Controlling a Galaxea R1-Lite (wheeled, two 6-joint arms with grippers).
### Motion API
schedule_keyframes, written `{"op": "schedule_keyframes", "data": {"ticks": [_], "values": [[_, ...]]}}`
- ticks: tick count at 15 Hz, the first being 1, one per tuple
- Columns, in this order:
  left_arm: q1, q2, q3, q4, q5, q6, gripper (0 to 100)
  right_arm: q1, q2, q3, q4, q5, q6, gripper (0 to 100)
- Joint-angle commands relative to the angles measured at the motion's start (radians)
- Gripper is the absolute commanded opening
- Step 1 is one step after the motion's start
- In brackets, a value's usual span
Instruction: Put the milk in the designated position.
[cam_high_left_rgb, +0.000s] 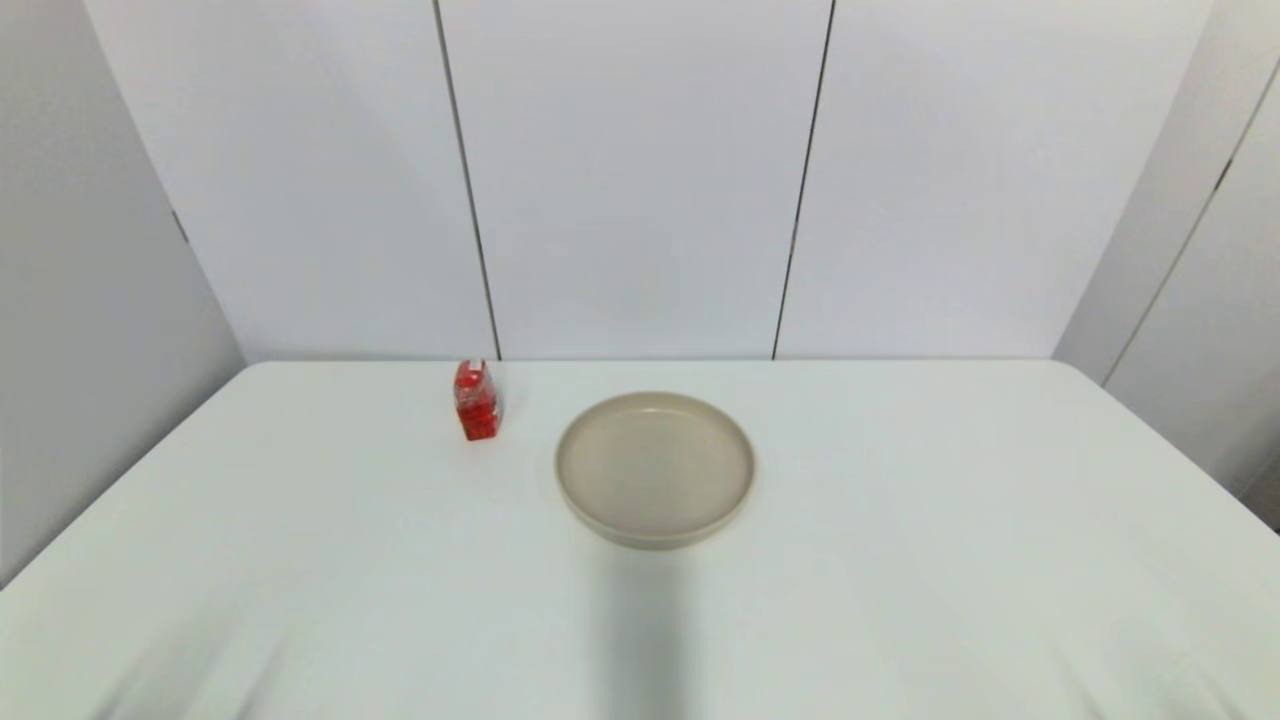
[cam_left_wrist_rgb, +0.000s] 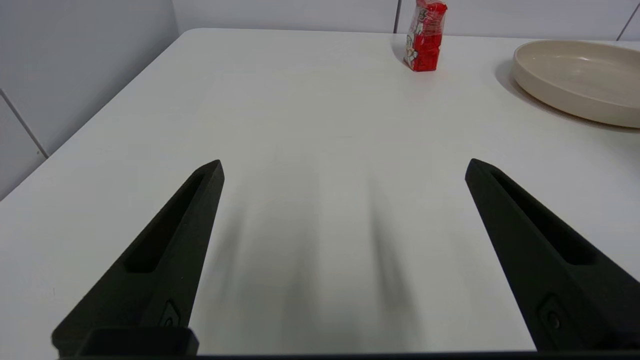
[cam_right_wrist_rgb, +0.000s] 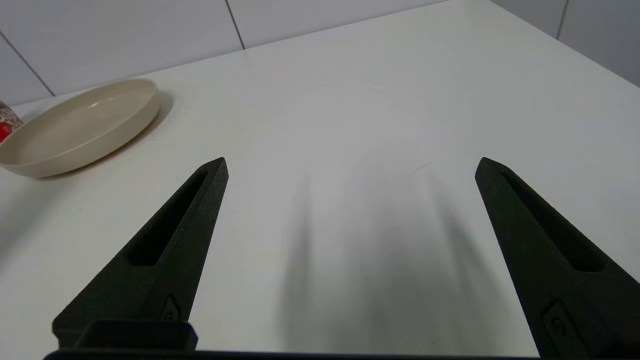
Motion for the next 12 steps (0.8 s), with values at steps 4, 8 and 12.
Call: {"op": "schedule_keyframes", "data": {"ticks": [4, 8, 12], "values": [[0.000, 0.001, 0.000, -0.001, 0.000, -0.001, 100, 0.000, 0.001, 0.000, 0.000, -0.001, 0.002, 100], [0.000, 0.001, 0.000, 0.000, 0.000, -0.001, 100, 0.000, 0.001, 0.000, 0.000, -0.001, 0.002, 100], [0.000, 0.001, 0.000, 0.000, 0.000, -0.001, 100, 0.000, 0.001, 0.000, 0.000, -0.001, 0.002, 100]]}}
